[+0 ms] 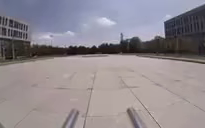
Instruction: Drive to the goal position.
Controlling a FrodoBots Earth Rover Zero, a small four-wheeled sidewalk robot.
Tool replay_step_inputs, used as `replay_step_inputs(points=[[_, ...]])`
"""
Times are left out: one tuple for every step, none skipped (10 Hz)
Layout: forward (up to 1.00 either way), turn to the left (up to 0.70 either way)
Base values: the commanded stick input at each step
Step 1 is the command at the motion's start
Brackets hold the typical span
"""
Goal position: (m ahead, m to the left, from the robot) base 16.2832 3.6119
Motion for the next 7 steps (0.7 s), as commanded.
replay_step_inputs(points=[[0.7,0.0],[0.7,0.0],[0.7,-0.08],[0.7,-0.24],[0.7,-0.14],[0.7,0.0],[0.7,0.0]])
